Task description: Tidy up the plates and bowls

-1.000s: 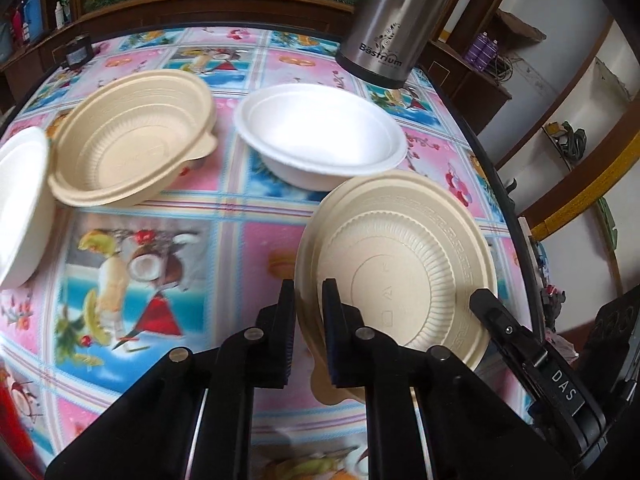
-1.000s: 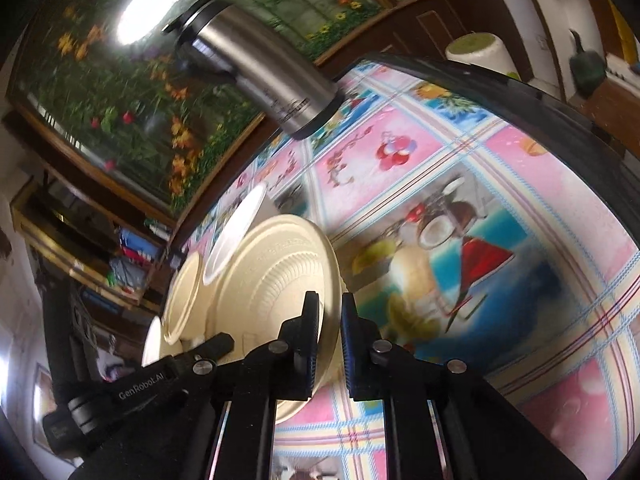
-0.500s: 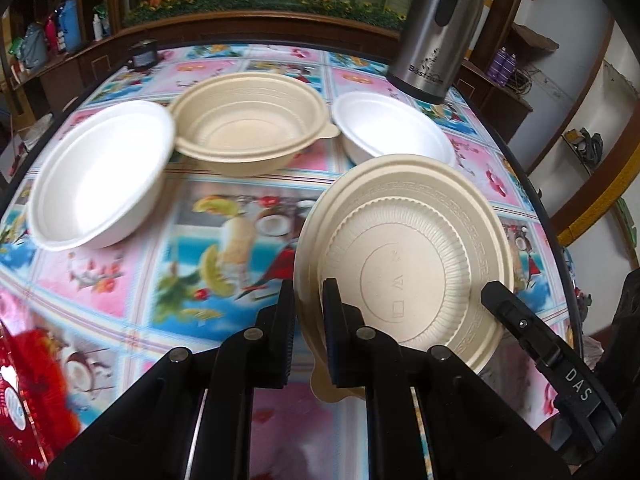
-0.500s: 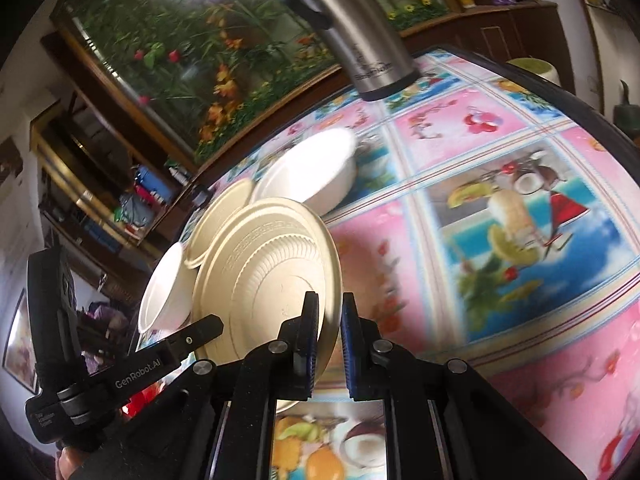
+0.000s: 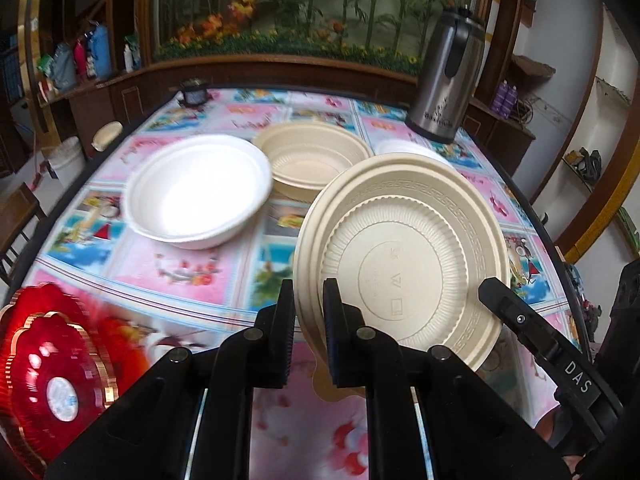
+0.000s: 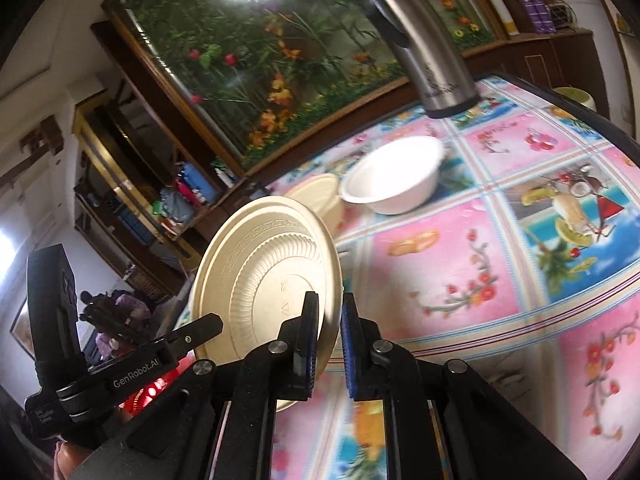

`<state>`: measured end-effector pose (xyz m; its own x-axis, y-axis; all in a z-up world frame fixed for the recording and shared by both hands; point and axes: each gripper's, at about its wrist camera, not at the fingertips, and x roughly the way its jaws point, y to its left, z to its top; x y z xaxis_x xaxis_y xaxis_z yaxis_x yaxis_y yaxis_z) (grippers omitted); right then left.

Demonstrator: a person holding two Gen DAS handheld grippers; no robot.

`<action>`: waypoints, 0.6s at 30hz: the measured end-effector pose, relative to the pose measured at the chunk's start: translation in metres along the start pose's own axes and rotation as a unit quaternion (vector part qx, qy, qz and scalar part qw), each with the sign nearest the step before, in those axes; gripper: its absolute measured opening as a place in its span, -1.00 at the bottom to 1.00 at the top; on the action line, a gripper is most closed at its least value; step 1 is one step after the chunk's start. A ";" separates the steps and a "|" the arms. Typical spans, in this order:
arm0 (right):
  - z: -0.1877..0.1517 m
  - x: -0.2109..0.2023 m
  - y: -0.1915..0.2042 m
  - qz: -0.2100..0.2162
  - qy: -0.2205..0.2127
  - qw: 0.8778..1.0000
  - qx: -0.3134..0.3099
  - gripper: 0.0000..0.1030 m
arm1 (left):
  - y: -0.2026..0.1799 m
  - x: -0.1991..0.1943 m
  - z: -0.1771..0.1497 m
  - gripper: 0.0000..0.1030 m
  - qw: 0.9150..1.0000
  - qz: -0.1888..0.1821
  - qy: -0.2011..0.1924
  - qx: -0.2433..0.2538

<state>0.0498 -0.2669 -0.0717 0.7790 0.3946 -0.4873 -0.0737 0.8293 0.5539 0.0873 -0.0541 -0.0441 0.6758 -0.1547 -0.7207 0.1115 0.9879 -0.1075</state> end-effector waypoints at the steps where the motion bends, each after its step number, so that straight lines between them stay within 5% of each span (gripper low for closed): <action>1: -0.002 -0.001 0.006 0.005 -0.002 1.000 -0.004 -0.80 | 0.004 -0.006 -0.001 -0.79 1.000 0.005 -0.009 0.001; 18: -0.026 0.000 0.112 0.072 0.006 0.995 -0.073 -0.80 | 0.088 -0.079 -0.016 -0.79 0.993 0.068 -0.090 -0.039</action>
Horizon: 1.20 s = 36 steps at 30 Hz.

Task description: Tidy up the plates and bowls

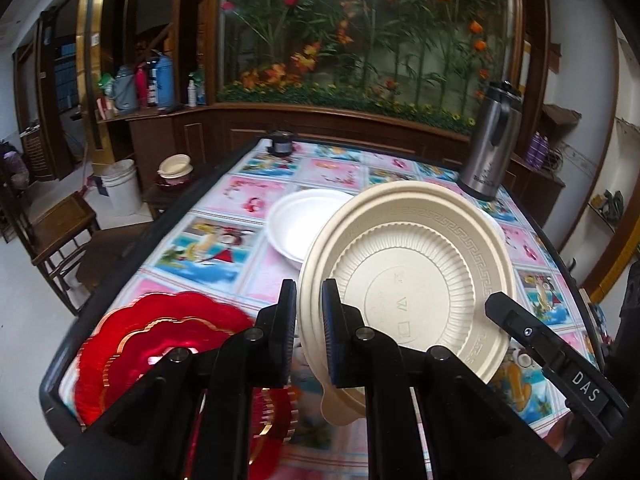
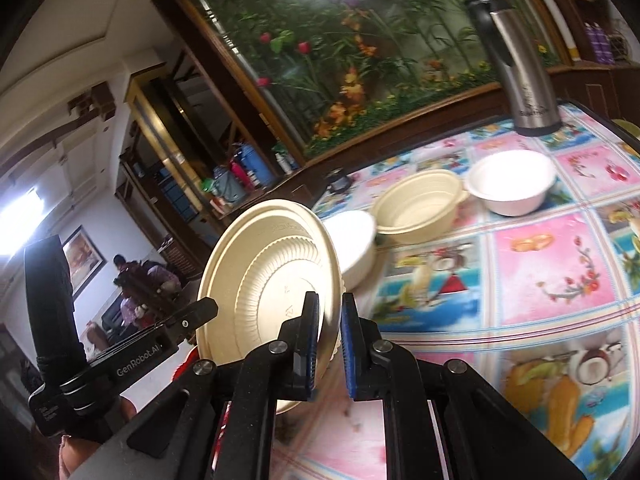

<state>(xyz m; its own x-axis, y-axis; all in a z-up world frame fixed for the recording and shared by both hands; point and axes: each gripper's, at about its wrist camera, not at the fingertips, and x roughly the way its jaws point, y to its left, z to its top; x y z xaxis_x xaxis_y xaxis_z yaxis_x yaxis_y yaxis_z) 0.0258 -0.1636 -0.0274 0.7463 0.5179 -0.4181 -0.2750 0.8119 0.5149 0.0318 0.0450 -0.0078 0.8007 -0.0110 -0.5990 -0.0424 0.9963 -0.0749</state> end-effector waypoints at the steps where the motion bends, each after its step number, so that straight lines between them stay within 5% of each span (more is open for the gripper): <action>1: -0.001 0.001 0.006 0.002 0.001 1.000 -0.005 -0.80 | 0.004 -0.002 -0.001 -0.79 1.000 0.004 -0.001 -0.002; 19: -0.028 0.037 0.080 0.038 0.047 0.997 -0.053 -0.80 | 0.083 -0.032 -0.023 -0.79 0.997 0.050 -0.024 -0.050; 36: -0.060 0.070 0.105 0.042 0.098 0.992 -0.064 -0.80 | 0.120 -0.021 -0.042 -0.79 0.994 0.072 0.004 -0.078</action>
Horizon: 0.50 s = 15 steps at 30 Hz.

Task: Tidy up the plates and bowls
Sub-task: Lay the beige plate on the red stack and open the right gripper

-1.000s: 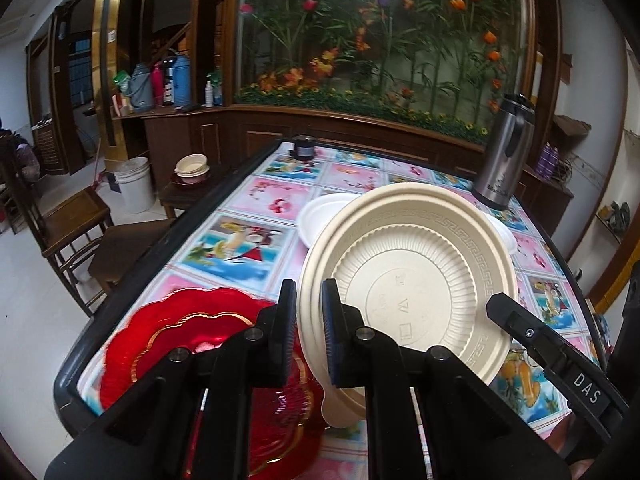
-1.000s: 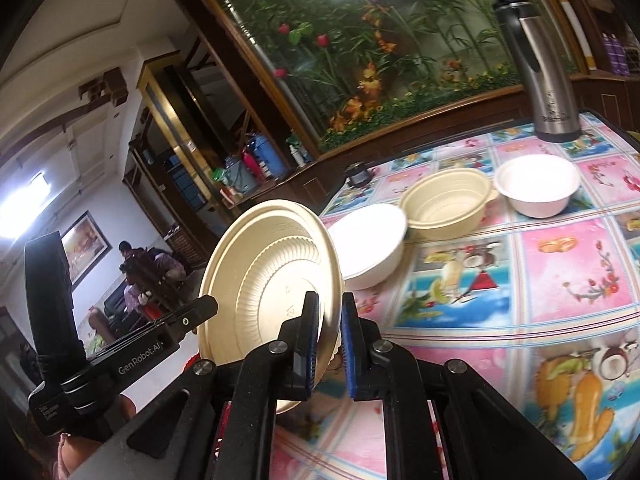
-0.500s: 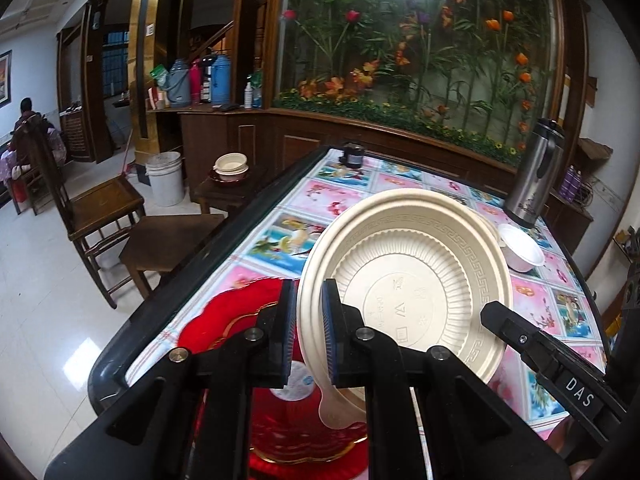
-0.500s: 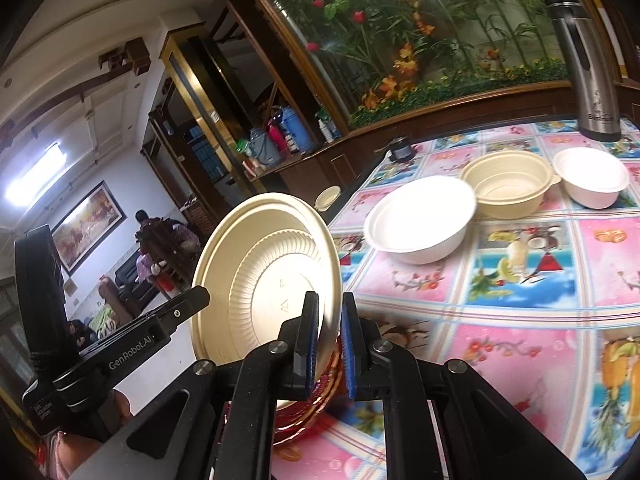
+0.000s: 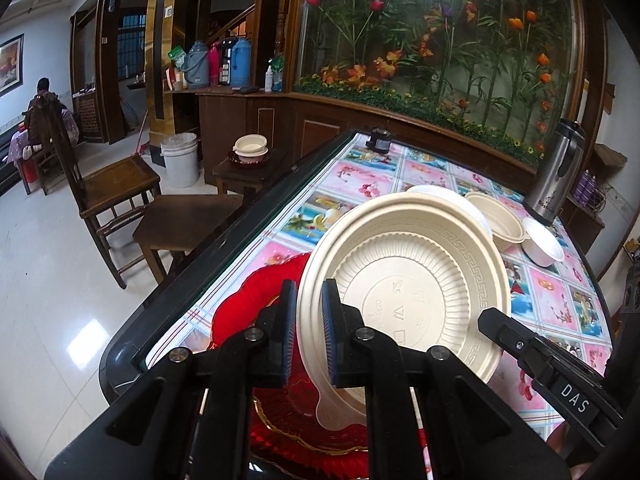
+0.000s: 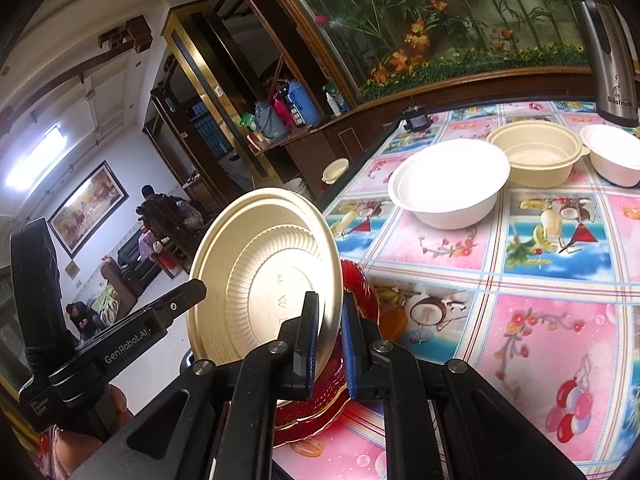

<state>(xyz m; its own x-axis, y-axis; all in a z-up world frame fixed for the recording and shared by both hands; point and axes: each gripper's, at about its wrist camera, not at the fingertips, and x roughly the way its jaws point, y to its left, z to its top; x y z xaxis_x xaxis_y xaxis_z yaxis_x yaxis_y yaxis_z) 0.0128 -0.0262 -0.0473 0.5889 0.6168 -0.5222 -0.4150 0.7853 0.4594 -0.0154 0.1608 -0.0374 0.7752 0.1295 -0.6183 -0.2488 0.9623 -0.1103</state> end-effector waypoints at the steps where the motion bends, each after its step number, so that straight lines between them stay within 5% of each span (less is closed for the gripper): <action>1: -0.001 0.004 0.000 -0.001 0.004 1.000 0.000 -0.80 | 0.000 0.002 -0.001 -0.79 1.000 0.002 0.003 -0.001; 15: -0.019 0.029 0.011 -0.009 0.039 0.999 -0.025 -0.72 | 0.018 0.020 -0.022 -0.79 0.999 0.026 0.044 -0.007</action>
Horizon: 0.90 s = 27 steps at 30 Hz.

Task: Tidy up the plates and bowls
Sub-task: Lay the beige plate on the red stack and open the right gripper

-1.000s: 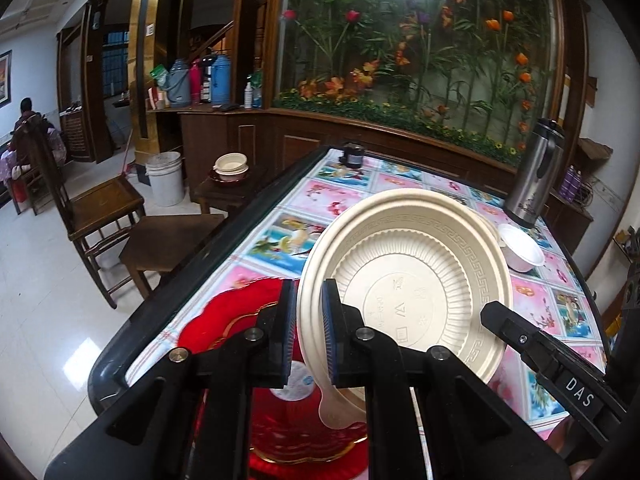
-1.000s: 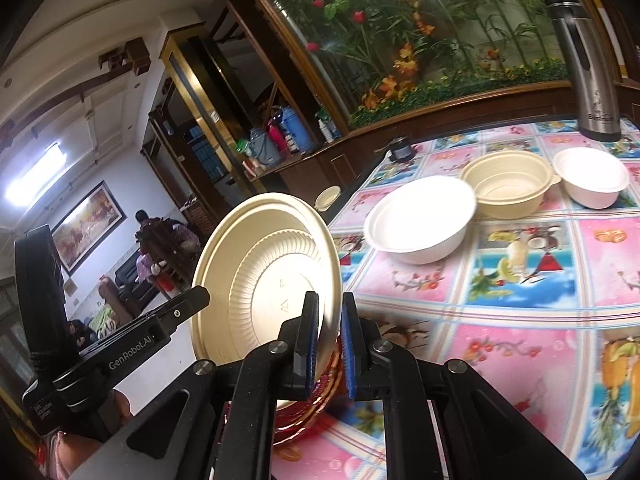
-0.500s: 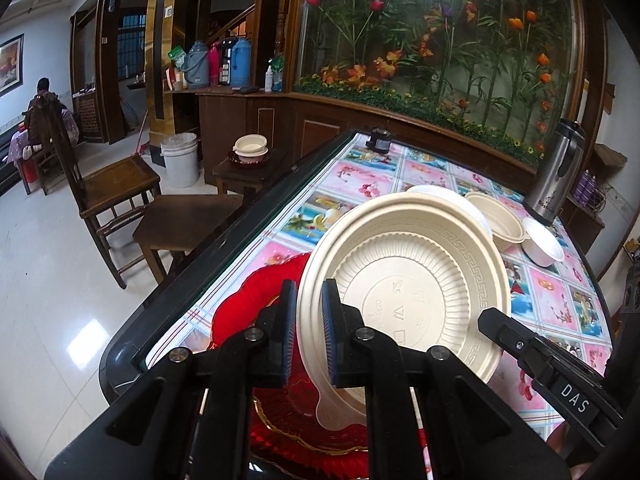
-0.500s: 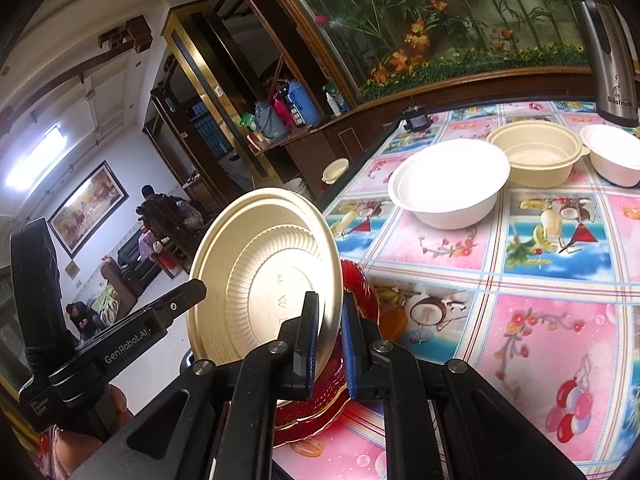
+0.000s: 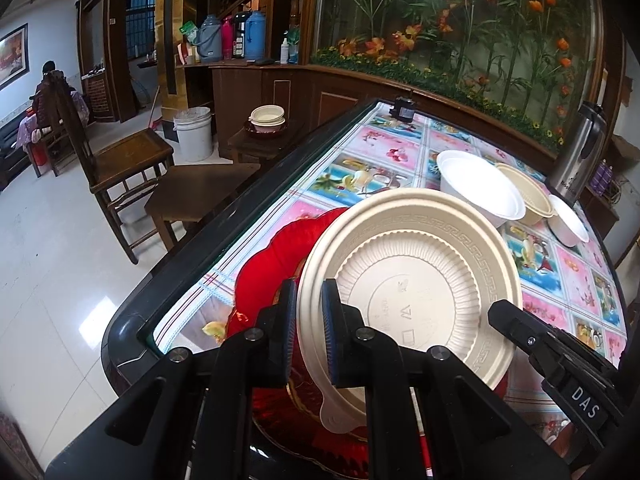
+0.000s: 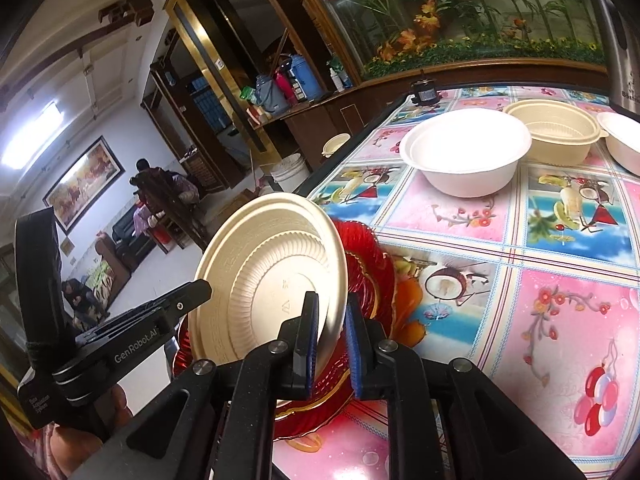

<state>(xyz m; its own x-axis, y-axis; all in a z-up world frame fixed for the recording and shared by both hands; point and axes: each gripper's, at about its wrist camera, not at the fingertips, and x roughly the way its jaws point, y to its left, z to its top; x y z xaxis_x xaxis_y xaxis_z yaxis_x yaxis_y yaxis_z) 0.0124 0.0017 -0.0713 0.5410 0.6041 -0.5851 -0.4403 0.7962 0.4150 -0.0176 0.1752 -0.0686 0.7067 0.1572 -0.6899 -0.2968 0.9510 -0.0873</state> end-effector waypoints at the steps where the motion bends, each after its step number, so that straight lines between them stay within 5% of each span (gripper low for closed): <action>1: -0.001 0.001 0.001 -0.001 0.000 1.000 -0.004 -0.72 | 0.001 0.000 0.000 -0.79 1.000 0.002 0.002 -0.001; 7: -0.001 -0.001 0.006 -0.008 -0.008 1.000 -0.027 -0.46 | 0.008 -0.004 0.003 -0.76 1.000 0.022 -0.009 -0.009; 12: 0.007 -0.017 -0.005 -0.012 -0.045 0.999 -0.025 -0.15 | 0.016 -0.011 0.007 -0.11 0.998 0.041 -0.030 -0.024; 15: 0.016 -0.027 -0.028 -0.036 -0.075 0.996 -0.009 0.14 | 0.011 -0.018 0.011 0.10 0.998 0.038 -0.046 -0.024; 21: 0.042 -0.035 -0.113 -0.111 -0.098 0.987 0.063 0.34 | -0.024 -0.025 0.021 0.48 0.998 0.014 -0.056 0.017; 27: 0.051 -0.044 -0.208 -0.119 -0.092 0.966 0.211 0.35 | -0.076 -0.017 0.027 0.49 0.998 -0.028 -0.023 0.051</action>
<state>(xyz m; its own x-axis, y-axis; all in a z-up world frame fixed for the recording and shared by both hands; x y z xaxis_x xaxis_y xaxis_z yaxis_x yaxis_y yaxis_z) 0.1172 -0.1886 -0.0962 0.7263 0.3662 -0.5817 0.0230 0.8328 0.5530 0.0099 0.1071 -0.0308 0.7492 0.1133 -0.6526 -0.1905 0.9805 -0.0485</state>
